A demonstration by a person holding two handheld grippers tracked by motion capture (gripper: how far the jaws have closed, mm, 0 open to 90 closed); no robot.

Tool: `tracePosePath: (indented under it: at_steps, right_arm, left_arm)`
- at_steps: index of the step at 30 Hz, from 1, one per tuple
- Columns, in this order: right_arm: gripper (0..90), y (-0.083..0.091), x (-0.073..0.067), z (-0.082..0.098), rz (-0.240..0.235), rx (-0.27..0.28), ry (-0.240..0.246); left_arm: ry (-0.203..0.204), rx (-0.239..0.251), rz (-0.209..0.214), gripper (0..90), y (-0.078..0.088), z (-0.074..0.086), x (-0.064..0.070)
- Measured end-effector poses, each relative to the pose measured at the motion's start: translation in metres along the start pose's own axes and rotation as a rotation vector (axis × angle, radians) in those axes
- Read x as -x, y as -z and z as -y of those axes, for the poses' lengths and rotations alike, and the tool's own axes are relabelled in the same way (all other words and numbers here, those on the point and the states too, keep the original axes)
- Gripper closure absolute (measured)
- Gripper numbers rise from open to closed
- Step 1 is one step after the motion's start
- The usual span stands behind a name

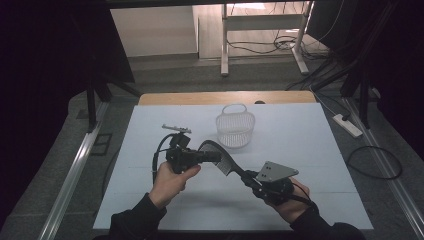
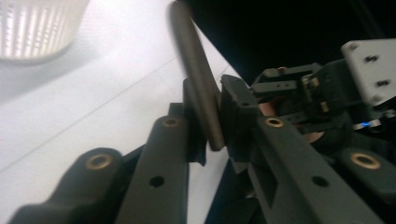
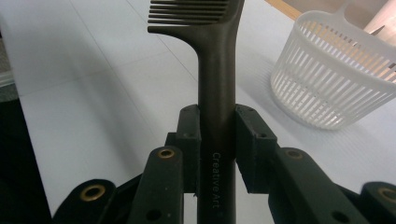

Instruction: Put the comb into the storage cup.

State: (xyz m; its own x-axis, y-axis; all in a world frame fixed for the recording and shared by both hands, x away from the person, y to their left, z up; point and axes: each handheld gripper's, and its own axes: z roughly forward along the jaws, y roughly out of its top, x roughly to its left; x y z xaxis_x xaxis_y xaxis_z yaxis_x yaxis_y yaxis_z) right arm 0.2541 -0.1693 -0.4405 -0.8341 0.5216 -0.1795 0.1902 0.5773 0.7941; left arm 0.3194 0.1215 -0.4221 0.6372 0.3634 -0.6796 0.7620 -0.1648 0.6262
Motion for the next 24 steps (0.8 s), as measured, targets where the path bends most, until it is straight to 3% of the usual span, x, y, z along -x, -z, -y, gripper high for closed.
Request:
tracePosePath:
  at_steps: [1,9,13,24]
  right_arm:
    - [72.1,-0.0005,-0.0004,0.0002,0.003,-0.003,0.002]
    - [69.4,-0.0033,0.0012,0.0011,-0.017,-0.005,-0.007]
    - [53.3,-0.0039,0.0037,0.0007,-0.033,-0.003,-0.037]
    - [35.6,-0.0034,0.0085,0.0012,-0.073,-0.010,-0.059]
  left_arm:
    - [0.014,0.001,0.032,84.6,-0.0003,0.0003,-0.0005]
    - [0.011,0.002,0.022,87.3,0.0000,0.0007,0.0042]
    - [-0.001,0.004,0.014,87.4,0.0009,0.0003,0.0041]
    - [-0.056,0.008,-0.025,87.3,0.0069,-0.0046,0.0046]
